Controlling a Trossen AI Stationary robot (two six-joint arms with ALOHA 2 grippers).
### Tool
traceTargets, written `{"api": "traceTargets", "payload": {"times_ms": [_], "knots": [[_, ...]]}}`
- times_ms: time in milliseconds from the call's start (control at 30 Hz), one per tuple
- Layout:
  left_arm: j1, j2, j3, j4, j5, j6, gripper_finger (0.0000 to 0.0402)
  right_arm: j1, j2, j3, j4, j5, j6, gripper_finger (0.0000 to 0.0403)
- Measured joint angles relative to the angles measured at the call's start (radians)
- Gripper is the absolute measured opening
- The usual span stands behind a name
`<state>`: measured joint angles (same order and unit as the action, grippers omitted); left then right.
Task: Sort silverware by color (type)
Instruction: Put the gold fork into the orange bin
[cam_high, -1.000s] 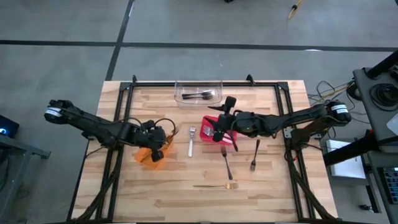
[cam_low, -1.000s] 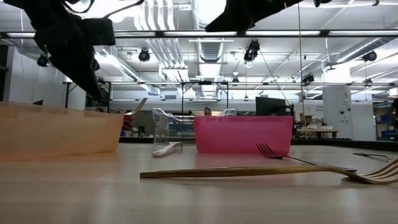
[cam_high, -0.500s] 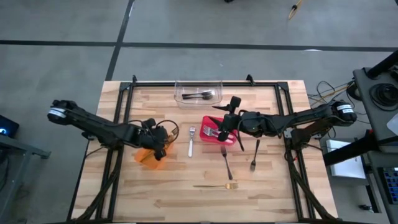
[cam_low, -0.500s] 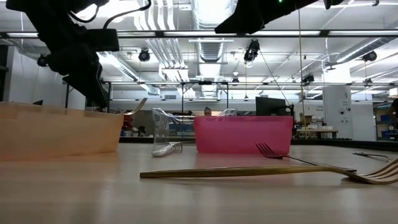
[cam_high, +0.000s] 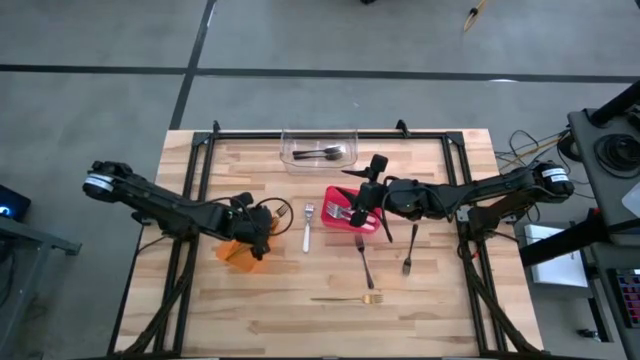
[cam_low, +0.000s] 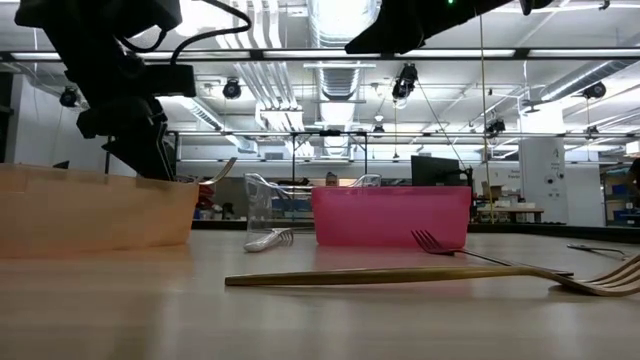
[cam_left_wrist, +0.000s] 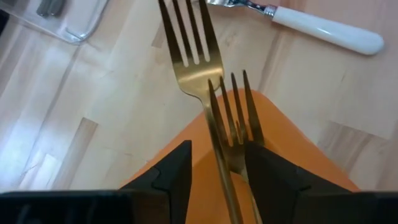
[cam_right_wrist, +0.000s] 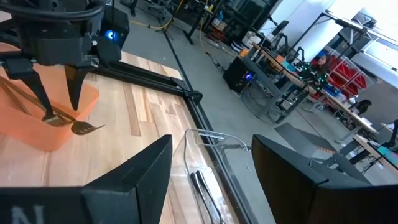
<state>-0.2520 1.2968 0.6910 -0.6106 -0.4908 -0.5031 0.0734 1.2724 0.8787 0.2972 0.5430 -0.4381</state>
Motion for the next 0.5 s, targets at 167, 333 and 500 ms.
{"api": "traceTargets", "payload": {"times_ms": [167, 333, 500], "knots": [[0.001, -0.001, 0.0, 0.001, -0.022, -0.003, 0.013, 0.0, 0.0, 0.0, 0.0, 0.0, 0.0, 0.0212], [0.001, -0.001, 0.0, 0.011, -0.023, -0.004, 0.013, 0.0, 0.0, 0.0, 0.0, 0.0, 0.0, 0.0212], [0.001, 0.0, 0.0, 0.02, -0.025, -0.008, 0.013, 0.0, 0.0, 0.0, 0.0, 0.0, 0.0, 0.0212]]}}
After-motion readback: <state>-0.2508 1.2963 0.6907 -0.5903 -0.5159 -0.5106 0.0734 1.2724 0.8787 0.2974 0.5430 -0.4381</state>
